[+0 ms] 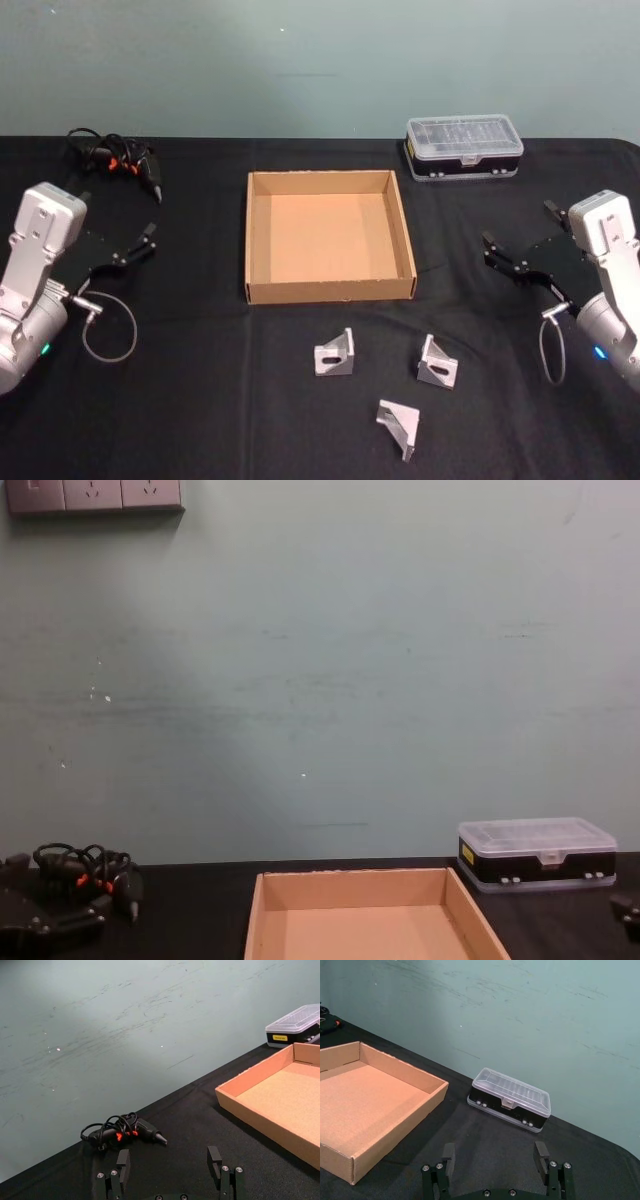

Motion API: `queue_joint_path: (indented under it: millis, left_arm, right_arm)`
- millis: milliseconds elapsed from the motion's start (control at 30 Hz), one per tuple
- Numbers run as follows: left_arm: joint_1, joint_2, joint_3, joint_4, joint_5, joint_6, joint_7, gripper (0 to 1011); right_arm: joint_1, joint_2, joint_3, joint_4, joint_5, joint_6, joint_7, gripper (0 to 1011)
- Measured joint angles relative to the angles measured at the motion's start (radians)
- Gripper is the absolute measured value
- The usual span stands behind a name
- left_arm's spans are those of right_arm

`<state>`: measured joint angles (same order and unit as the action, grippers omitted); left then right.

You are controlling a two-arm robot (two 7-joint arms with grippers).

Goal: Use one hand to pick up the angle iron from the table and place it into the box.

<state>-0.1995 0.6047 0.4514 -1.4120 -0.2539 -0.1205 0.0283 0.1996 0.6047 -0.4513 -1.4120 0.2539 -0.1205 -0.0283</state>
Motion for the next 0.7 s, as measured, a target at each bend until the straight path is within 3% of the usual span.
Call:
queue_joint_path:
  millis: [700]
  left_arm:
    - [0.000,0.000,0.000,0.000,0.000,0.000,0.000,1011]
  right_arm:
    - [0.000,0.000,0.000,0.000,0.000,0.000,0.000,1003]
